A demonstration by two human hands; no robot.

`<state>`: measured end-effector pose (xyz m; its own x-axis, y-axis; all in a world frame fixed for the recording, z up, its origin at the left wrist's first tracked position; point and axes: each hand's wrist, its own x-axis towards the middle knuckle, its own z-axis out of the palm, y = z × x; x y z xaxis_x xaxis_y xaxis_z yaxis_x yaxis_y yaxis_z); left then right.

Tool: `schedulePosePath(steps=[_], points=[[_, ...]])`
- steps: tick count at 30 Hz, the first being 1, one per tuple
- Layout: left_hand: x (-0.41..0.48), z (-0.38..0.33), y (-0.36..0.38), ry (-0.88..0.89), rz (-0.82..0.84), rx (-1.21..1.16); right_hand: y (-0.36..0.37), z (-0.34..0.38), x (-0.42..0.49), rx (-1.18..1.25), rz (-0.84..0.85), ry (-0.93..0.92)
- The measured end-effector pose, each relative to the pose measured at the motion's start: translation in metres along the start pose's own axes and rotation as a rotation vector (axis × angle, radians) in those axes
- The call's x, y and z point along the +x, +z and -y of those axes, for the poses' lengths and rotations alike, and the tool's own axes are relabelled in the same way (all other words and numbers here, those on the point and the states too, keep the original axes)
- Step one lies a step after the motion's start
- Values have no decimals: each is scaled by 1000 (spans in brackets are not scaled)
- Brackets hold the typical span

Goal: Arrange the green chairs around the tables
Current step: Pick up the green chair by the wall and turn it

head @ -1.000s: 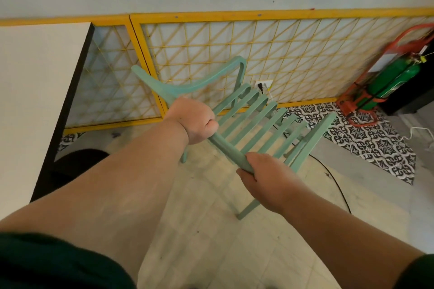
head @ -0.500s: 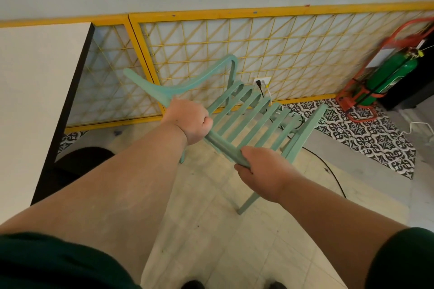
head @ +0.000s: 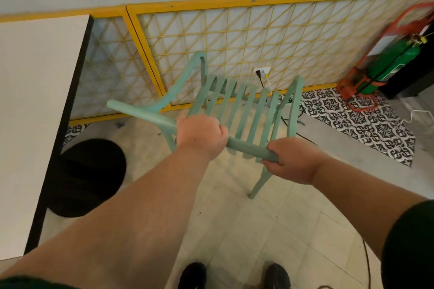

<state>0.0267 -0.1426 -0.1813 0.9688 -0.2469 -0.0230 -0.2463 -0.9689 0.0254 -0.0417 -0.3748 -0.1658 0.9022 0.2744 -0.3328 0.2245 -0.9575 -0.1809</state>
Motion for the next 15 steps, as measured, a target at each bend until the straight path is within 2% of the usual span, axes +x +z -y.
schedulePosePath(steps=[7, 15], points=[[2, -24, 4, -95, -6, -12, -8, -26, 6, -75, 23, -7], [19, -51, 3, -115, 19, 18, -23, -59, 19, -163, 1, 10]])
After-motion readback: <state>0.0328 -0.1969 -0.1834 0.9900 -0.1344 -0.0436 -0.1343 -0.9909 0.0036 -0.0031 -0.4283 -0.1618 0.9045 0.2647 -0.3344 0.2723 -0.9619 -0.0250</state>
